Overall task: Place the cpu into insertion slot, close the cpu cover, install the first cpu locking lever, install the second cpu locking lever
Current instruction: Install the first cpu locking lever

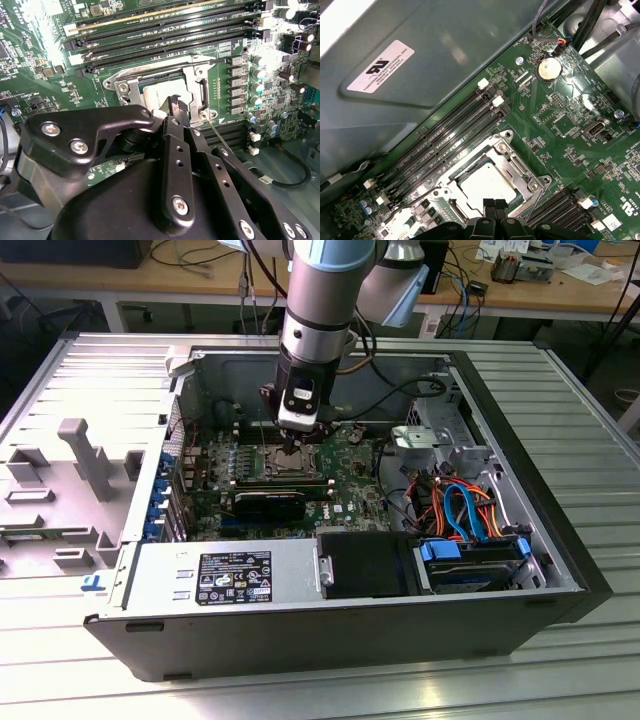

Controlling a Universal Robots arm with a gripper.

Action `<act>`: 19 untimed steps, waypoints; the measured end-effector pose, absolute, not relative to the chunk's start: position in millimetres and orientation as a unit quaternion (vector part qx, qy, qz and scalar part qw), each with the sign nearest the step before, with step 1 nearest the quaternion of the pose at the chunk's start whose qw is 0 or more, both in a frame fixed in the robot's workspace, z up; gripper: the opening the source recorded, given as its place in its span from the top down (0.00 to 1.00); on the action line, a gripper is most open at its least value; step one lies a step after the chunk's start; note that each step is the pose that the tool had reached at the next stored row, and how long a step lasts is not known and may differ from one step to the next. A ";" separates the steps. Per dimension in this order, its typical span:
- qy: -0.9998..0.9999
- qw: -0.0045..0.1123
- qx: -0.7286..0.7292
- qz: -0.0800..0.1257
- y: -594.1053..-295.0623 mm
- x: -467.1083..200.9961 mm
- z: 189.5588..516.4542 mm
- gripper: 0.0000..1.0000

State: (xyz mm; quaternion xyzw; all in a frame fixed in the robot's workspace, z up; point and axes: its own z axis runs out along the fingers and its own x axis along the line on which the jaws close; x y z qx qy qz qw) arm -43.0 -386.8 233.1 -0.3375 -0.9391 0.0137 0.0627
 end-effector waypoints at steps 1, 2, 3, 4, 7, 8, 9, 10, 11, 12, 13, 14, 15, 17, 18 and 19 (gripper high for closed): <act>-0.939 0.063 -0.337 0.014 -386.8 -42.9 233.1 0.89; -0.940 0.063 -0.336 0.014 -386.8 -43.0 233.1 0.89; -0.940 0.063 -0.335 0.014 -386.8 -43.0 233.1 0.89; -0.940 0.063 -0.334 0.014 -386.8 -42.9 233.2 0.89; -0.942 0.063 -0.331 0.014 -386.8 -42.9 233.1 0.89; -0.942 0.063 -0.330 0.014 -386.8 -42.9 233.1 0.89; -0.942 0.063 -0.329 0.014 -386.8 -43.0 233.1 0.89; -0.942 0.063 -0.328 0.014 -386.8 -43.0 233.1 0.89; -0.943 0.063 -0.326 0.014 -386.8 -42.9 233.1 0.89; -0.944 0.063 -0.325 0.015 -386.8 -43.0 233.1 0.89; -0.944 0.062 -0.323 0.015 -386.8 -42.9 233.1 0.89; -0.944 0.063 -0.323 0.015 -386.8 -42.9 233.1 0.89; -0.945 0.062 -0.322 0.015 -386.8 -42.9 233.1 0.89; -0.945 0.062 -0.320 0.015 -386.8 -43.0 233.1 0.89; -0.946 0.062 -0.319 0.015 -386.8 -42.9 233.1 0.89; -0.946 0.062 -0.318 0.015 -386.8 -43.0 233.1 0.89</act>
